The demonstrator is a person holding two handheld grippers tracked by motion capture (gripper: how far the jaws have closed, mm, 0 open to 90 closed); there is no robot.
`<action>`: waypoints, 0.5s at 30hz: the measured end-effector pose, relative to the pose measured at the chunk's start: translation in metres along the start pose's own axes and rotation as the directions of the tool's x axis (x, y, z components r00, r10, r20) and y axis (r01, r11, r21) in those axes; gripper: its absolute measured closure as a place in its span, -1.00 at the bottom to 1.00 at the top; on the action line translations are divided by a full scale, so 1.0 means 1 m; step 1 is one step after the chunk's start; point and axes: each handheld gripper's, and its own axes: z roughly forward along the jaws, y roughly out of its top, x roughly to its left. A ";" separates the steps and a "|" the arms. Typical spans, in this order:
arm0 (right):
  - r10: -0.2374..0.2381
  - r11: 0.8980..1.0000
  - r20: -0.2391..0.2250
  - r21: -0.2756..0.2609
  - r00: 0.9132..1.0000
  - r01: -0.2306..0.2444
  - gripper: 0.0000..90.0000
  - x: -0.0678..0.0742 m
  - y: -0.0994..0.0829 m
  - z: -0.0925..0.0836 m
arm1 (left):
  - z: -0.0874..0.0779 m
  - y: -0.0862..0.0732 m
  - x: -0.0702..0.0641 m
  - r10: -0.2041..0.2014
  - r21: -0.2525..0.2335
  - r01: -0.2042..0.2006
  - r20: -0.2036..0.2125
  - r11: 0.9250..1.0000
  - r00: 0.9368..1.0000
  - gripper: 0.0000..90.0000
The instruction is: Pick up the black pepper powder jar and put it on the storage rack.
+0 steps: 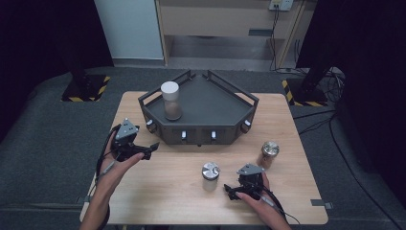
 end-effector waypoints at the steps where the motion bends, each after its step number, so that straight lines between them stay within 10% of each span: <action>1: 0.000 1.000 0.000 0.000 1.000 0.000 -0.99 0.000 0.000 0.000 | -0.001 -0.003 -0.002 0.004 -0.005 -0.004 -0.004 1.000 1.000 -0.99; 15: 0.000 1.000 0.000 0.000 1.000 0.000 -0.99 0.000 0.000 0.000 | -0.006 -0.026 -0.018 -0.007 0.000 0.007 -0.004 1.000 1.000 -0.98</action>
